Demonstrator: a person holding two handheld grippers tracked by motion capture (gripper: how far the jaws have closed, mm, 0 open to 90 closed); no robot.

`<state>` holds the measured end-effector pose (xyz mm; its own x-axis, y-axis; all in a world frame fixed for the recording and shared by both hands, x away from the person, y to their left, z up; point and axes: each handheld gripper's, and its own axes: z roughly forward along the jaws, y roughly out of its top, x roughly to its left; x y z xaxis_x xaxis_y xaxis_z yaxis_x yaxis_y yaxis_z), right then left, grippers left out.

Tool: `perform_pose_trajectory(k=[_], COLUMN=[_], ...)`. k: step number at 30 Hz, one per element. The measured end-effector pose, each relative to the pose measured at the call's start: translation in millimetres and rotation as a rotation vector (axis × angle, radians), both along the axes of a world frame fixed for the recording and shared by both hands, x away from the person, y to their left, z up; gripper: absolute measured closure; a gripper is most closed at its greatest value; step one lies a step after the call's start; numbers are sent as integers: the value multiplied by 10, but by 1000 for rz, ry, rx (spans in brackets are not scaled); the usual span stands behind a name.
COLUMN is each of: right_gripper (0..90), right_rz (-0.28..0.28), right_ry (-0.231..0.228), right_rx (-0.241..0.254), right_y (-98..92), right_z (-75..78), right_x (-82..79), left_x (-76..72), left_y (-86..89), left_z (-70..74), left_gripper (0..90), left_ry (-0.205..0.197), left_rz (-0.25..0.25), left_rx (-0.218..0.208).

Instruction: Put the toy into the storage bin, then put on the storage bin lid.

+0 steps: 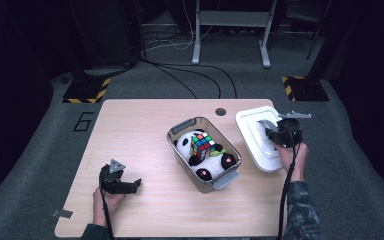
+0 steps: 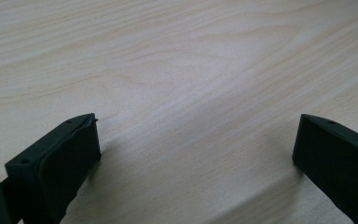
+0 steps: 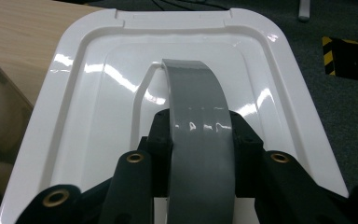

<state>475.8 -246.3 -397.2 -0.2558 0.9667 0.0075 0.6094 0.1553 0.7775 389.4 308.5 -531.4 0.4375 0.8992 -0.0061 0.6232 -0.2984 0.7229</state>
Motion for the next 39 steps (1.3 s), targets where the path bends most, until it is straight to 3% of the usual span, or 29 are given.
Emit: perform_pose_trajectory(k=[9,15,23,30,39], right_gripper=[669,668,668,668,668], right_rz=[38,75,146,208,283], right_ry=[-19,-41,-68,-69,-48], right_rx=[24,43,30,17,18], right_y=[141,331,633,947,1319], right_z=[277,489,691,783,770], right_x=[-99,-177,-270,-292,-304], left_x=[-1,-2,-2,-2,-2], left_y=[-1,1,0,7,8], left_z=[-1,-1,-1,3,3], left_gripper=[4,5,5,5,5], left_ry=[-2,-2,-2,2,2], left_rz=[1,0,1,-6,-7], left_rx=[-1,1,0,8,9])
